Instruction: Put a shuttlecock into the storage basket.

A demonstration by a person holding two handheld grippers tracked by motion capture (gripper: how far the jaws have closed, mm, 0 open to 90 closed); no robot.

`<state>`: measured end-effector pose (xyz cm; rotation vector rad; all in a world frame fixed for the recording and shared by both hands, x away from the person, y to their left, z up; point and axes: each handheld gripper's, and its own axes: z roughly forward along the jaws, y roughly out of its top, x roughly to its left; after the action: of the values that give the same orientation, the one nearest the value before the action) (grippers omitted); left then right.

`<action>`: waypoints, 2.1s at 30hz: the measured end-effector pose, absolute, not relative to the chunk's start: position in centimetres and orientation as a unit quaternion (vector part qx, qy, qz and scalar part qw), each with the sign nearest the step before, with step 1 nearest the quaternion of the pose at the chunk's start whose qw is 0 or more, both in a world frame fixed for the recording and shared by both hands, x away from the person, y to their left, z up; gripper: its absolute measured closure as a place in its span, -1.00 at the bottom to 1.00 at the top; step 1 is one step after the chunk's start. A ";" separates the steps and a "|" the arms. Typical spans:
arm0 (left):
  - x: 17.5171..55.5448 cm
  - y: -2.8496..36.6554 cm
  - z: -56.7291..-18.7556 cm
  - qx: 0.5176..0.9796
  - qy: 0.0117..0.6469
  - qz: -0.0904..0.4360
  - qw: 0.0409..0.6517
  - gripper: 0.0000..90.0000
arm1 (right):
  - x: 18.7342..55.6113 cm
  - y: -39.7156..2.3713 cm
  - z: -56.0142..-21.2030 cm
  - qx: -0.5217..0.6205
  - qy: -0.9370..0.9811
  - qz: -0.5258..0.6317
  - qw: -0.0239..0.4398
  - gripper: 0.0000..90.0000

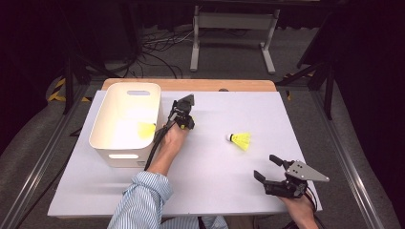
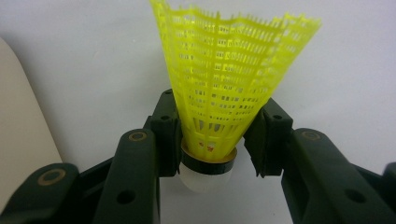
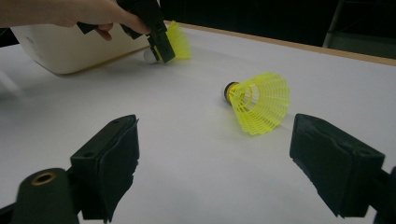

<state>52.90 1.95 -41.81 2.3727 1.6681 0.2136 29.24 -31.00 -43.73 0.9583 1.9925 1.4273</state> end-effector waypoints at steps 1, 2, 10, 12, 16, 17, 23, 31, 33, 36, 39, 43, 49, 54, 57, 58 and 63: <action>52.8 1.9 -41.7 0.810 0.570 0.071 0.119 0.35 | 29.2 -31.0 -43.7 0.352 0.733 0.525 0.252 -0.63; 52.8 1.9 -41.7 0.811 0.569 0.071 0.120 0.36 | 29.2 -31.0 -43.7 0.352 0.733 0.525 0.253 -0.63; 52.5 1.6 -41.2 0.815 0.561 0.068 0.129 0.38 | 29.2 -31.0 -43.7 0.351 0.733 0.526 0.252 -0.64; 52.5 1.6 -41.2 0.814 0.562 0.066 0.131 0.39 | 29.2 -31.0 -43.7 0.351 0.733 0.526 0.252 -0.64; 52.4 1.7 -41.0 0.816 0.559 0.063 0.133 0.39 | 29.2 -31.0 -43.7 0.352 0.733 0.525 0.252 -0.64; 52.4 1.6 -41.0 0.817 0.558 0.064 0.133 0.39 | 29.2 -31.0 -43.7 0.352 0.733 0.525 0.252 -0.64; 52.1 1.5 -40.7 0.819 0.554 0.058 0.140 0.40 | 29.2 -31.0 -43.7 0.352 0.733 0.525 0.252 -0.64; 51.5 1.4 -39.9 0.822 0.546 0.060 0.150 0.40 | 29.3 -31.0 -43.7 0.352 0.733 0.524 0.252 -0.64; 51.4 1.3 -39.7 0.823 0.545 0.058 0.153 0.40 | 29.3 -31.0 -43.7 0.353 0.733 0.524 0.252 -0.64; 51.2 1.3 -39.5 0.823 0.543 0.056 0.156 0.40 | 29.3 -31.0 -43.7 0.353 0.733 0.524 0.252 -0.64; 51.0 1.3 -39.3 0.824 0.541 0.057 0.158 0.41 | 29.3 -31.0 -43.7 0.353 0.733 0.524 0.252 -0.64; 50.7 1.3 -38.9 0.827 0.536 0.057 0.160 0.41 | 29.3 -31.0 -43.7 0.353 0.733 0.524 0.252 -0.64; 50.2 1.3 -38.4 0.829 0.530 0.058 0.167 0.41 | 29.3 -30.9 -43.7 0.353 0.733 0.524 0.252 -0.64; 49.9 1.3 -38.0 0.830 0.528 0.058 0.166 0.41 | 29.3 -31.0 -43.7 0.354 0.733 0.524 0.252 -0.64; 49.6 1.4 -37.7 0.833 0.524 0.062 0.167 0.41 | 29.3 -31.0 -43.7 0.354 0.733 0.523 0.252 -0.64; 49.5 1.3 -37.6 0.833 0.524 0.064 0.167 0.41 | 29.3 -30.9 -43.7 0.354 0.733 0.523 0.252 -0.64; 49.2 1.3 -37.4 0.834 0.523 0.064 0.167 0.41 | 29.3 -30.9 -43.7 0.353 0.733 0.523 0.252 -0.64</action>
<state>49.22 1.34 -37.37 2.3735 1.4875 0.1818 29.26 -30.93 -43.73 0.9612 1.9934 1.4231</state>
